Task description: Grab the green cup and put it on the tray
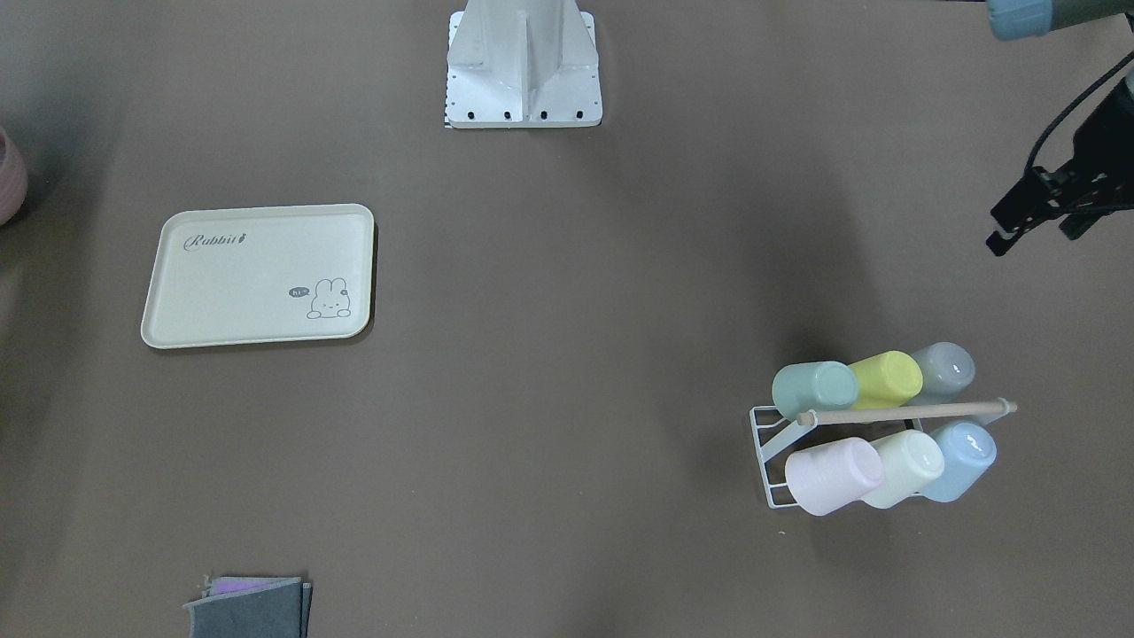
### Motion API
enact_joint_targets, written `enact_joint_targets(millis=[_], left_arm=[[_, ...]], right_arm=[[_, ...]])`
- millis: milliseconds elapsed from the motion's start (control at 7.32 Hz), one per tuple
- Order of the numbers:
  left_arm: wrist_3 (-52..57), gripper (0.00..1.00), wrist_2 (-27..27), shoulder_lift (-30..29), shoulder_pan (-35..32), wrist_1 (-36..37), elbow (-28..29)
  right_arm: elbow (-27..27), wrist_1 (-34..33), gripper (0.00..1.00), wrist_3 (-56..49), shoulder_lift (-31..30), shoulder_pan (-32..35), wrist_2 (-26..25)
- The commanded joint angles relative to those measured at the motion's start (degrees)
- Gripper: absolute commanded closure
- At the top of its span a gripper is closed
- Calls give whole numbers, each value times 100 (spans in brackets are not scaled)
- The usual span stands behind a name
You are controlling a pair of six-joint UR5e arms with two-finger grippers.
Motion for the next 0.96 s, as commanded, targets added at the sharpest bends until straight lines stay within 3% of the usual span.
enact_joint_targets(millis=[0,410,683,820], left_arm=[[53,0,82,-398,569,-16,46],[-43,0,451,-627,1026,10,-276],[-492,1,478,-898,1449,-77,115],[404,1,504,-952,1476,-208,134]], right_arm=[[-135,996,3,1228,6,-731,-227],[-1056,2925,3,2174,41,-1425,-281],[-1181,3782,3,3159,41,-2136,-823],[-1277,3933,4,3242,50,-2323,-991]])
